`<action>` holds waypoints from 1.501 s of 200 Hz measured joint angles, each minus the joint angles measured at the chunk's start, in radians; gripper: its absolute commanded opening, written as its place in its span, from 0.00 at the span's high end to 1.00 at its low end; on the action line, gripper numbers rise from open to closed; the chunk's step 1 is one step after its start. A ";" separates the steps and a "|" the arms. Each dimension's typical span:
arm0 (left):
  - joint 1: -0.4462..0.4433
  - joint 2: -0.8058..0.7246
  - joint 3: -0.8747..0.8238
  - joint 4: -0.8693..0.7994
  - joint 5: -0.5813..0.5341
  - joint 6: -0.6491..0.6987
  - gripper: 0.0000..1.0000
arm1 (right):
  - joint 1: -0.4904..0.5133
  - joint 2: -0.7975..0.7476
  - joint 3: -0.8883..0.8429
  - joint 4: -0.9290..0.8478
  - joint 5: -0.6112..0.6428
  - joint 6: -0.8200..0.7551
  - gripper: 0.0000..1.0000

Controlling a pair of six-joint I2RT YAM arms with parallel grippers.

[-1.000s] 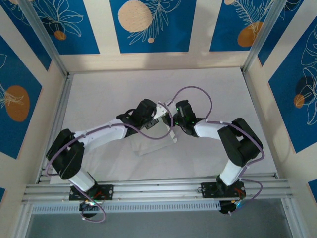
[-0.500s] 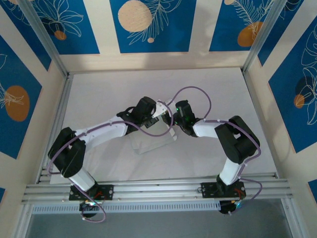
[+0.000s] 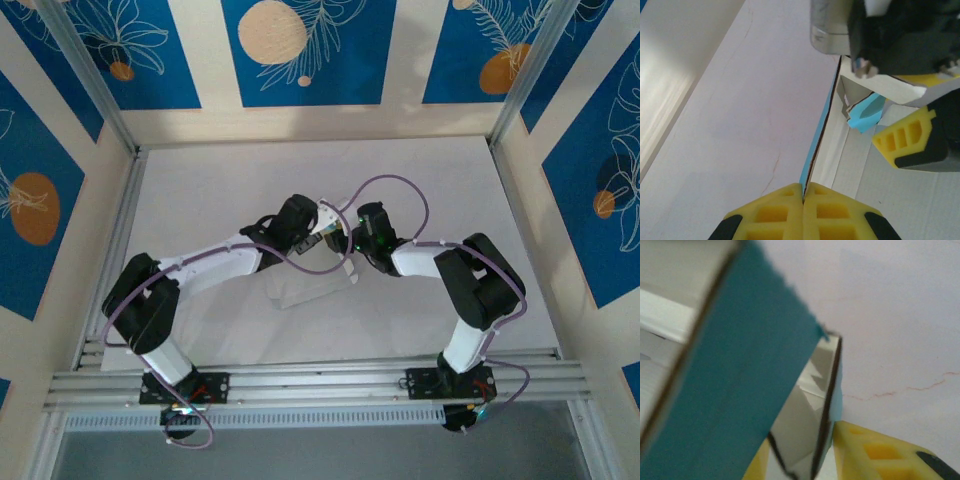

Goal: Fold the paper box

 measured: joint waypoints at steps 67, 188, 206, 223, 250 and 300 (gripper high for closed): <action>-0.001 0.034 0.098 -0.097 0.011 -0.043 1.00 | -0.027 -0.003 -0.007 0.013 -0.020 -0.003 0.38; 0.042 0.122 0.287 -0.299 0.099 -0.107 1.00 | -0.010 0.033 0.058 0.056 0.240 -0.032 0.44; 0.042 0.123 0.287 -0.299 0.098 -0.092 1.00 | -0.014 0.033 0.056 0.054 0.247 -0.038 0.52; 0.039 0.123 0.281 -0.286 0.081 -0.056 1.00 | -0.025 0.032 0.049 0.056 0.232 -0.031 0.60; 0.021 0.123 0.234 -0.229 0.007 0.020 1.00 | -0.048 0.024 0.032 0.050 0.197 -0.024 0.78; -0.053 0.142 0.131 -0.020 -0.210 0.194 1.00 | -0.058 -0.004 0.018 0.036 0.150 -0.018 0.85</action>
